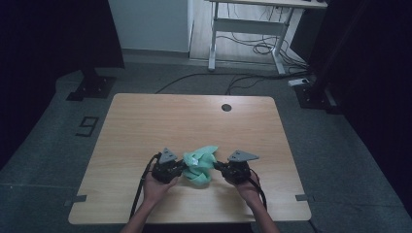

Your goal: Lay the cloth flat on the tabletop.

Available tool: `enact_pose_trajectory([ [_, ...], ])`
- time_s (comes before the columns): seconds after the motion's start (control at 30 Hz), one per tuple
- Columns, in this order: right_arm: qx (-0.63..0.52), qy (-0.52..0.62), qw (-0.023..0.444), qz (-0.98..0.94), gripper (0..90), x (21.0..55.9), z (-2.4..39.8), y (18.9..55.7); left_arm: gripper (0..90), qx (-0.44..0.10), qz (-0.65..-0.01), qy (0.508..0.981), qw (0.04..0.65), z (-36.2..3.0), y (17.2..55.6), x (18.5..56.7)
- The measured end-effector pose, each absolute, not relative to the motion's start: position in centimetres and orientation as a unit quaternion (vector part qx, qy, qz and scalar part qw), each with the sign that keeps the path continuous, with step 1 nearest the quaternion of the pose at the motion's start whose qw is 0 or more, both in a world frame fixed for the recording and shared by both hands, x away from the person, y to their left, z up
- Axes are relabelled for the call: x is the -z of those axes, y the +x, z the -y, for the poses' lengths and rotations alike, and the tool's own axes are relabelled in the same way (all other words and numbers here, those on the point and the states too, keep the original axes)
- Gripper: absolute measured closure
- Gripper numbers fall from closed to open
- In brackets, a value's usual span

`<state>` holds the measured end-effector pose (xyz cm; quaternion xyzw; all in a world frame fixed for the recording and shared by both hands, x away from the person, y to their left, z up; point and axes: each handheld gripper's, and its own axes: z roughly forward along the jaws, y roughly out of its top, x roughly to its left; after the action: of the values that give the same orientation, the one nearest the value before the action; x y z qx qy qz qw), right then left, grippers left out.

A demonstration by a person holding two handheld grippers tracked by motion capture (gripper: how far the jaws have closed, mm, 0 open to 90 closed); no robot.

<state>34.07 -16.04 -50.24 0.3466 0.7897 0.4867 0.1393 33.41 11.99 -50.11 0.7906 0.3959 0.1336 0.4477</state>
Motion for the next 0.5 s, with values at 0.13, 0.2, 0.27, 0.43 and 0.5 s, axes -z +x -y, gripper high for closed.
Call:
enact_pose_trajectory([
  [0.13,-0.505,0.345,0.159,-0.775,87.5,48.6,17.0,33.4,81.7,-0.14,-0.385,0.778,0.476,-13.5,32.5,48.1],
  [0.2,-0.508,0.344,0.163,-0.772,87.5,48.2,17.2,33.3,81.7,-0.145,-0.383,0.772,0.486,-14.2,32.0,47.2],
  [0.27,-0.523,0.341,0.175,-0.761,87.5,46.9,18.1,32.7,81.8,-0.148,-0.381,0.765,0.498,-15.1,31.3,46.2],
  [0.43,-0.544,0.337,0.19,-0.745,87.5,45.0,19.1,31.7,81.6,-0.145,-0.374,0.745,0.533,-16.7,29.9,44.3],
  [0.5,-0.545,0.337,0.195,-0.742,87.5,44.6,19.3,31.5,81.5,-0.15,-0.376,0.742,0.534,-16.9,29.7,44.1],
])
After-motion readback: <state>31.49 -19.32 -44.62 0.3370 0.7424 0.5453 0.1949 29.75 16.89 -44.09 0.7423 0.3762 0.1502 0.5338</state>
